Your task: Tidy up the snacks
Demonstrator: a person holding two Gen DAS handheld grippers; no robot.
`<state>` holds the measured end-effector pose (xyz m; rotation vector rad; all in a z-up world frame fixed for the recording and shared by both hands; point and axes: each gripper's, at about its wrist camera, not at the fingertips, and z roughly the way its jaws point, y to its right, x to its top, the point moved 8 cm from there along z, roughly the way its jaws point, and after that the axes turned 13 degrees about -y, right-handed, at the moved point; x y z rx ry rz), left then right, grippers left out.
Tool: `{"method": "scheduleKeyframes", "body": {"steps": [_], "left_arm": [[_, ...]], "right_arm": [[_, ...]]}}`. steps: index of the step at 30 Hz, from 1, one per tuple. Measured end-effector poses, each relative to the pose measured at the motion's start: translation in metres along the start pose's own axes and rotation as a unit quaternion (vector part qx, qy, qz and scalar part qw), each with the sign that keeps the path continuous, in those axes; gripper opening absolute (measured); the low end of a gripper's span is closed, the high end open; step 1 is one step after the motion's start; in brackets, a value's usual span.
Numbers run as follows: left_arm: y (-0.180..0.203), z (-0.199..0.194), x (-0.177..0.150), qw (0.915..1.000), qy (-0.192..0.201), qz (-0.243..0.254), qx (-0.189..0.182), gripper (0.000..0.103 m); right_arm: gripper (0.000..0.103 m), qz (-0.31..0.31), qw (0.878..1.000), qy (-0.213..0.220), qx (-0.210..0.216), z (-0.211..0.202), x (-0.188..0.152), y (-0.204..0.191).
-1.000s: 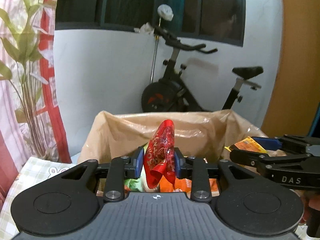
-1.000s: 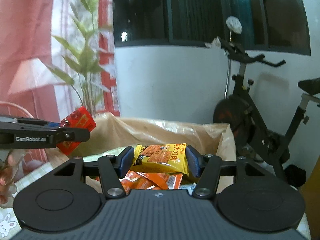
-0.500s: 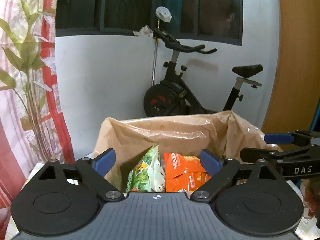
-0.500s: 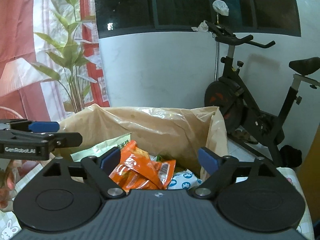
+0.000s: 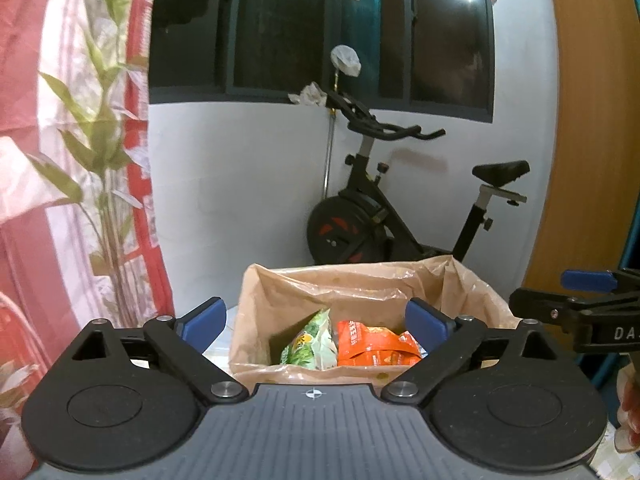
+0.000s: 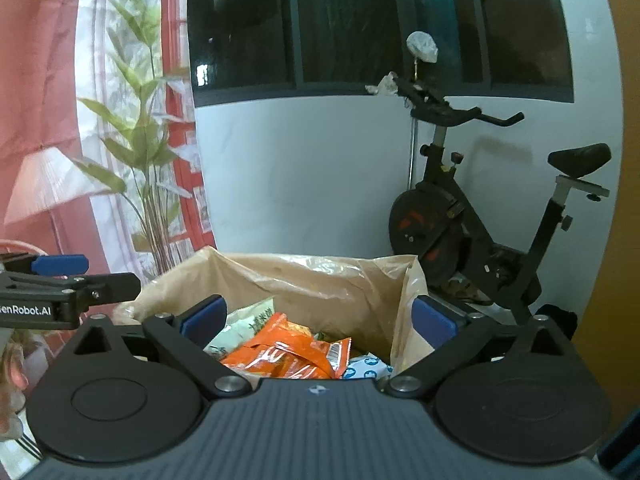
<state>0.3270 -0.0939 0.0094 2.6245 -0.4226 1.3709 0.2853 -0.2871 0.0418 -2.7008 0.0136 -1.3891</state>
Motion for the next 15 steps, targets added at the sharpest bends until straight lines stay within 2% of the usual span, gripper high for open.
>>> {"method": "scheduleKeyframes", "body": {"steps": [5,10,15], "left_arm": [[0.002,-0.026,-0.006,0.9999,0.003,-0.01,0.006,0.099],[0.002,-0.038,-0.015,0.999,-0.019,-0.008,0.038,0.099],[-0.001,-0.052,-0.019,0.9983,-0.009,-0.003,0.058,0.099]], "right_arm": [[0.103,0.007,1.0,0.016,0.005,-0.033,-0.004,-0.011],[0.103,0.015,1.0,0.022,0.006,-0.057,-0.011,-0.018],[0.103,0.021,1.0,0.022,0.006,-0.071,-0.019,-0.021]]}}
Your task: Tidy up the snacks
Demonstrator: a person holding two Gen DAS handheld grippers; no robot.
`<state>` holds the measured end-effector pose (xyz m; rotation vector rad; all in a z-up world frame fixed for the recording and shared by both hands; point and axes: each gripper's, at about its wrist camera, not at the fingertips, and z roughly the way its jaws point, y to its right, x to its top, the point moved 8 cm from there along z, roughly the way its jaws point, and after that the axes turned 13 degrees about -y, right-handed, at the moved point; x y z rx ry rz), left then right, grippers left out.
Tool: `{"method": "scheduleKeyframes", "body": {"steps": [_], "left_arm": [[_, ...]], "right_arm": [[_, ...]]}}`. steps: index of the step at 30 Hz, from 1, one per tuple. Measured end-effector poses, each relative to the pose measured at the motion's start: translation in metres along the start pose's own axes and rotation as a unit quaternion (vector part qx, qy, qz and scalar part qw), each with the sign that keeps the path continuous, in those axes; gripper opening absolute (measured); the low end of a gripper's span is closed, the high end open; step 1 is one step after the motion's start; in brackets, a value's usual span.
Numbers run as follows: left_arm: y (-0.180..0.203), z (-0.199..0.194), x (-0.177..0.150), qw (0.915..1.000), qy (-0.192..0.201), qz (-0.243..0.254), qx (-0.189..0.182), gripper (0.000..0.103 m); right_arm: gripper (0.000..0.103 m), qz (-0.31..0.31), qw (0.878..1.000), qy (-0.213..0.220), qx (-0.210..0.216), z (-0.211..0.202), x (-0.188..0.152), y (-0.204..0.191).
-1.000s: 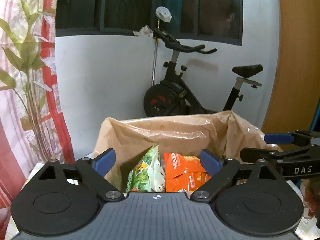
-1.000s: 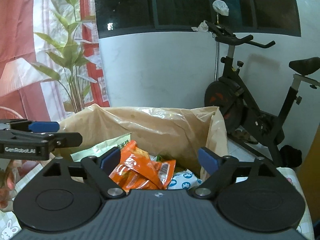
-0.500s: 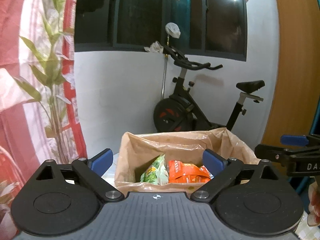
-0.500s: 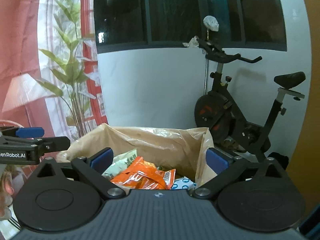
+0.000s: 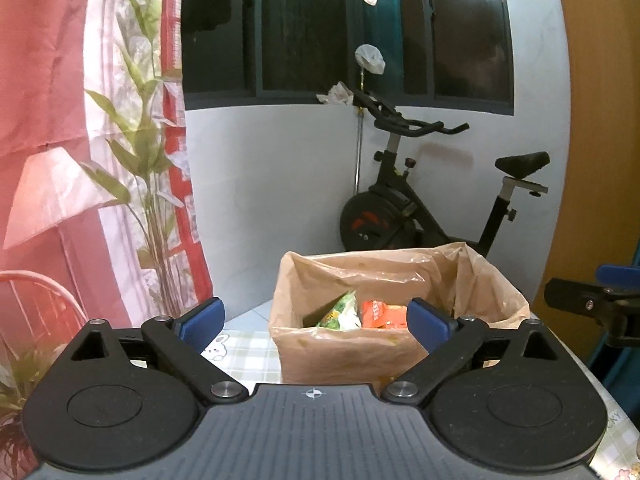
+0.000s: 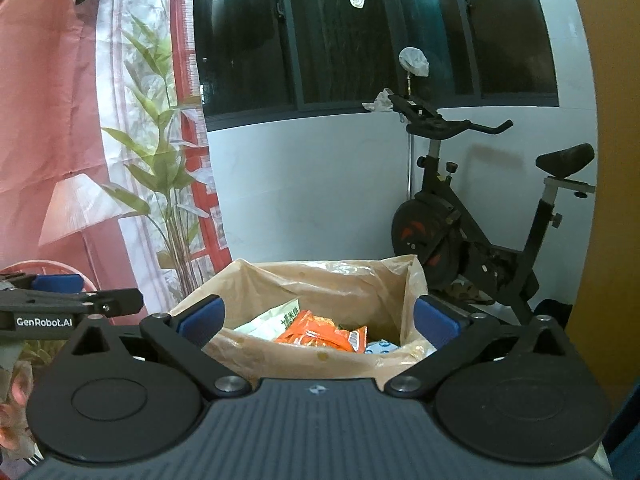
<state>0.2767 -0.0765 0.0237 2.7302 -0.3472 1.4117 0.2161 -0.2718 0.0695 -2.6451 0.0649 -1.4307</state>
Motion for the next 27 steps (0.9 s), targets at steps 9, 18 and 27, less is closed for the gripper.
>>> {"method": "scheduleKeyframes", "body": {"steps": [9,18,27], "left_arm": [[-0.001,-0.01,0.0,0.9999,0.009,-0.005,0.007,0.099],[-0.001,-0.012,-0.001,0.9999,0.008,-0.011,0.009,0.099],[-0.004,-0.013,0.0,0.9998,0.01,-0.015,0.008,0.099]], "right_arm": [[0.103,0.005,1.0,-0.004,-0.003,-0.006,-0.006,0.002],[0.103,-0.003,1.0,0.0,-0.005,-0.01,-0.006,0.0],[0.103,-0.005,1.0,0.002,-0.005,-0.011,-0.006,0.0]]}}
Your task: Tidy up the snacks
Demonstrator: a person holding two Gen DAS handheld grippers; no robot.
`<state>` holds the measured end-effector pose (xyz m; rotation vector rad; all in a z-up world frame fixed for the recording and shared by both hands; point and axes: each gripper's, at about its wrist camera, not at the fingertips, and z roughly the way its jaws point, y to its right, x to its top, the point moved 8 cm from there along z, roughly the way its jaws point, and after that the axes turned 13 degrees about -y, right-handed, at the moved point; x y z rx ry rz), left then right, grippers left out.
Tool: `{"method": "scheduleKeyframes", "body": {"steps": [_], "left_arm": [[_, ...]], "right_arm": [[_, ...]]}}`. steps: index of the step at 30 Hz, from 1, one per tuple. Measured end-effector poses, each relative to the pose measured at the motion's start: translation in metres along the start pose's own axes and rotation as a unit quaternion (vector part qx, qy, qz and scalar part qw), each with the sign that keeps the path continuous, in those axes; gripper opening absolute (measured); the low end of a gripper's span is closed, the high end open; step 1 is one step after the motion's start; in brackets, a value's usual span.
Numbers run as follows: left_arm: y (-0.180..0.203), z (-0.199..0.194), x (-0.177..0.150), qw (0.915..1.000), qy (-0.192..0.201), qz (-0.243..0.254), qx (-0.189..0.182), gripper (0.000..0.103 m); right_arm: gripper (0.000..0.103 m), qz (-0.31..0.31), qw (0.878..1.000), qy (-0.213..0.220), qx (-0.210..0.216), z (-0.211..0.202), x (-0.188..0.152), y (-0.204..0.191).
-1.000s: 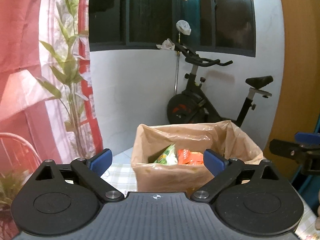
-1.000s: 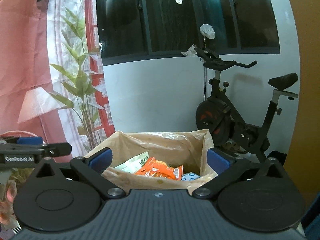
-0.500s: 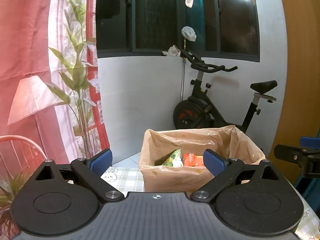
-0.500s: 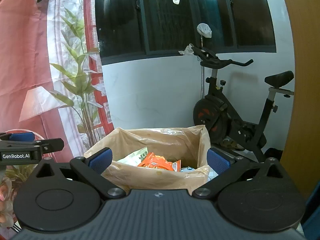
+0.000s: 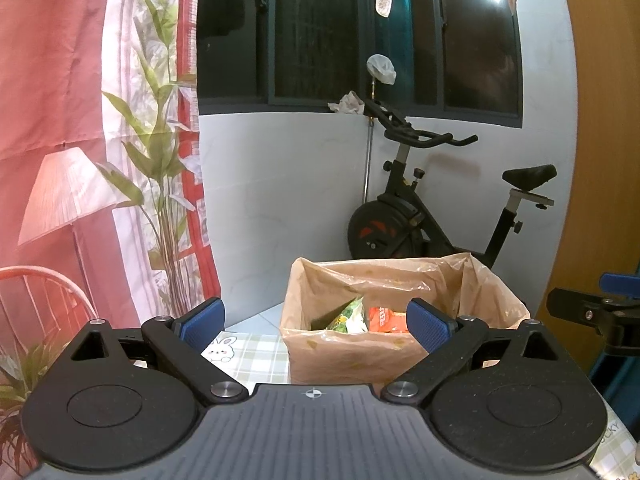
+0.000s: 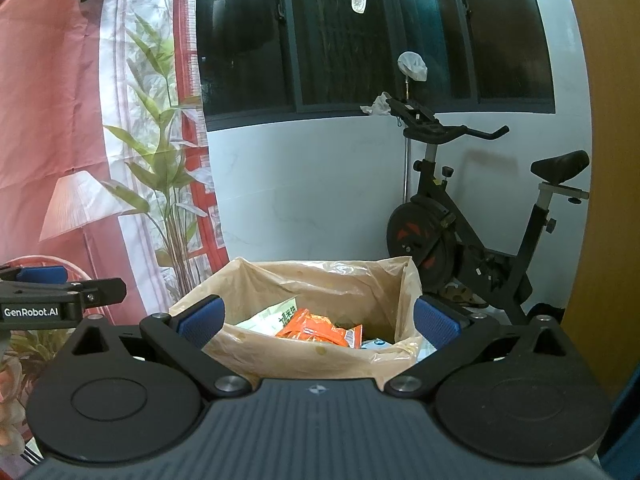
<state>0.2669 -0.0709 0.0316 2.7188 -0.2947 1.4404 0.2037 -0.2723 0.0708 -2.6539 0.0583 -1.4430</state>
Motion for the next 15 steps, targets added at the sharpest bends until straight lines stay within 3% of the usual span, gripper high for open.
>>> {"method": "scheduleKeyframes", "body": {"steps": [15], "left_arm": [[-0.0006,0.0001,-0.0003,1.0,0.0,-0.007,-0.002,0.099]], "right_arm": [[0.103,-0.001,1.0,-0.001,0.0,0.0001,0.0,0.0009]]}}
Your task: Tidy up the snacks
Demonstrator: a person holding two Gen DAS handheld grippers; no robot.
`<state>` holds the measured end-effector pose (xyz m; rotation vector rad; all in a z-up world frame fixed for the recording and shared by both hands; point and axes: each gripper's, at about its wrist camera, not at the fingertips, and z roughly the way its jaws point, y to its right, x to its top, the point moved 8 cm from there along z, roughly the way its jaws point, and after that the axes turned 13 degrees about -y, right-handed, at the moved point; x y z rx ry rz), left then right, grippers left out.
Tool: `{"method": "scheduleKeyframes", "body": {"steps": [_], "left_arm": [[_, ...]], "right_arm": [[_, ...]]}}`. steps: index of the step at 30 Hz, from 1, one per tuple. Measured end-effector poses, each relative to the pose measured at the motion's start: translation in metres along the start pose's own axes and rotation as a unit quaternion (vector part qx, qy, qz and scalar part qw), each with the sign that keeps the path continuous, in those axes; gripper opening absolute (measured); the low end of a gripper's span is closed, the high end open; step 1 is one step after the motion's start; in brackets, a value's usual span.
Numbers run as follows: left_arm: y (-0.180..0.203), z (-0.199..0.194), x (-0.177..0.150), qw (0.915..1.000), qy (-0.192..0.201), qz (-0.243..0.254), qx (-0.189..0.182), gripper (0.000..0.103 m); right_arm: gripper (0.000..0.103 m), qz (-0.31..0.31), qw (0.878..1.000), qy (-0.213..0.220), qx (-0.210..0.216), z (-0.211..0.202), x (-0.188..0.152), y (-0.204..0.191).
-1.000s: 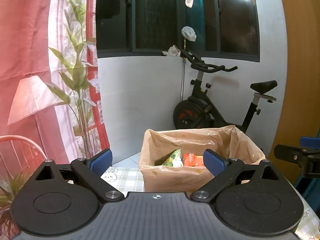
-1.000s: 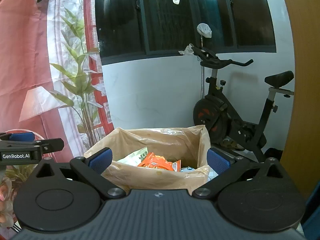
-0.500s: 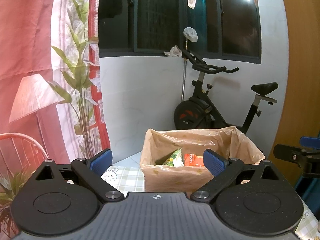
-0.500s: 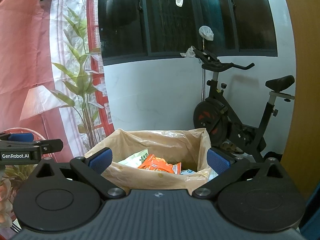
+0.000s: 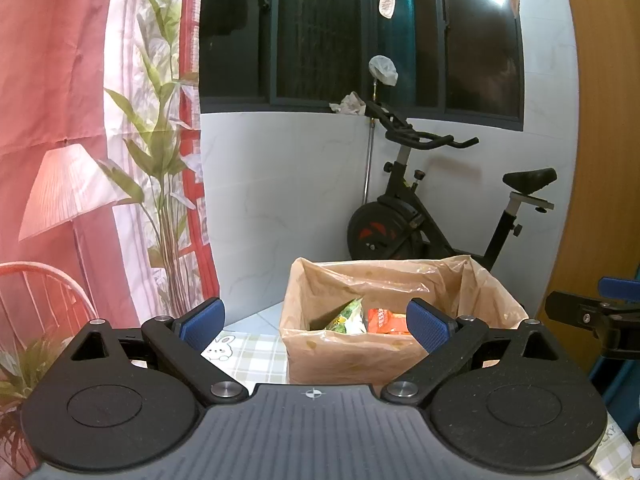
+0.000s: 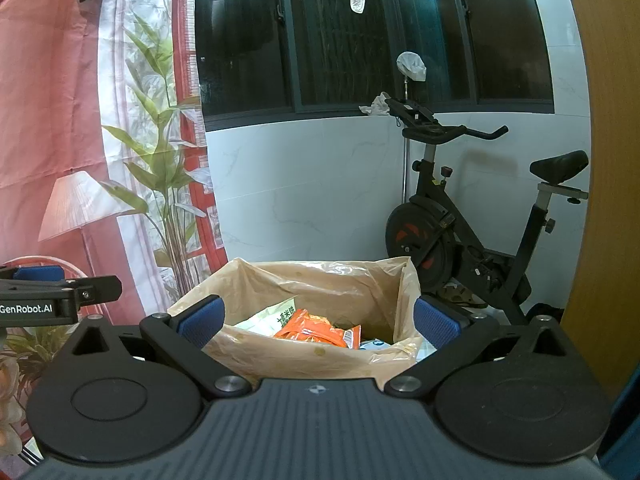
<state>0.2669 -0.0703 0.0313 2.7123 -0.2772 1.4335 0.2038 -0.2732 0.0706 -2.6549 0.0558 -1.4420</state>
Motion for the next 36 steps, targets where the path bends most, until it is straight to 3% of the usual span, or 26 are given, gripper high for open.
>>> {"method": "scheduleKeyframes", "body": {"steps": [36], "left_arm": [[-0.0021,0.0019,0.0023,0.9999,0.004,-0.009,-0.005,0.099]], "right_arm": [[0.103,-0.001,1.0,0.0,-0.002,0.0005,0.0006,0.0028]]}}
